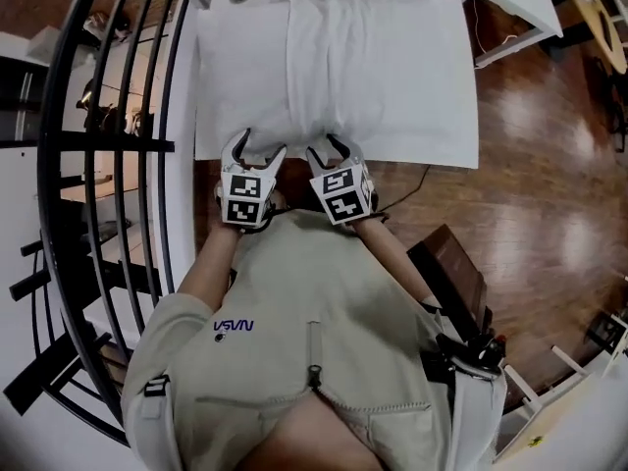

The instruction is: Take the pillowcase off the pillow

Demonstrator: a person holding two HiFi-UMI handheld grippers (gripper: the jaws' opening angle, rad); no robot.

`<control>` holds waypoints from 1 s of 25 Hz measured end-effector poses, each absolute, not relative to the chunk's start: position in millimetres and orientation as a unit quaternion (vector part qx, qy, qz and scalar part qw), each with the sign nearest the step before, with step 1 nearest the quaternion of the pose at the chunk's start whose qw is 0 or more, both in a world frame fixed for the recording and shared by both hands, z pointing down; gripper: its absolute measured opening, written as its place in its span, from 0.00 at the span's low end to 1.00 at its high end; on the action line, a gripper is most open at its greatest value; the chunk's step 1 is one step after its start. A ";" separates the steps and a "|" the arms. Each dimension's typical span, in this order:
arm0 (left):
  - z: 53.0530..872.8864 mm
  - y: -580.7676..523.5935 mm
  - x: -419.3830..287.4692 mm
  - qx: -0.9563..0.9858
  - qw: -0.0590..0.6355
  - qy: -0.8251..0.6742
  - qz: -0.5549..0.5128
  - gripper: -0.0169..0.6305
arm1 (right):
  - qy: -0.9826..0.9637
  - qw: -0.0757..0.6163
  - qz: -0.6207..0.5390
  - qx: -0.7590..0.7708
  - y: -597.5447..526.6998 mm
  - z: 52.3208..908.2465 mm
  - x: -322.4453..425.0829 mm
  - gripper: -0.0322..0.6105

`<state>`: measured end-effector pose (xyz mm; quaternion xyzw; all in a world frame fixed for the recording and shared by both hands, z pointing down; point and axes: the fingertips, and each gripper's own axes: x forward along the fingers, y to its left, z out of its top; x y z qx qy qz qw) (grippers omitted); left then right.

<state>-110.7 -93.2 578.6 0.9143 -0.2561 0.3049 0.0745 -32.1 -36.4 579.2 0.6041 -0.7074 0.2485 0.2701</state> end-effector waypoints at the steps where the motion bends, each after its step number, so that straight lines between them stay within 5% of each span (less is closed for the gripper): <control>1: 592.5 -96.5 -107.6 0.909 0.065 -0.251 0.327 0.55 | -0.700 0.283 0.251 0.606 -40.8 589.4 -32.7 0.33; 4: 600.7 -107.4 -106.2 0.906 0.035 -0.242 0.347 0.34 | -0.673 0.305 0.240 0.630 -57.7 602.6 -32.3 0.33; 6: 590.0 -114.0 -105.7 0.912 0.023 -0.237 0.335 0.22 | -0.651 0.310 0.221 0.656 -65.5 596.0 -24.2 0.14; 10: 546.4 -138.9 -110.0 0.925 0.008 -0.254 0.283 0.10 | -0.613 0.302 0.182 0.707 -58.2 562.0 1.2 0.07; 17: 510.2 -185.4 -120.6 0.929 0.038 -0.292 0.224 0.08 | -0.511 0.287 0.181 0.790 -13.6 540.8 104.1 0.07; 25: 583.2 -149.3 -138.2 0.912 0.118 -0.283 0.273 0.13 | -0.506 0.299 0.255 0.768 0.4 603.9 106.1 0.07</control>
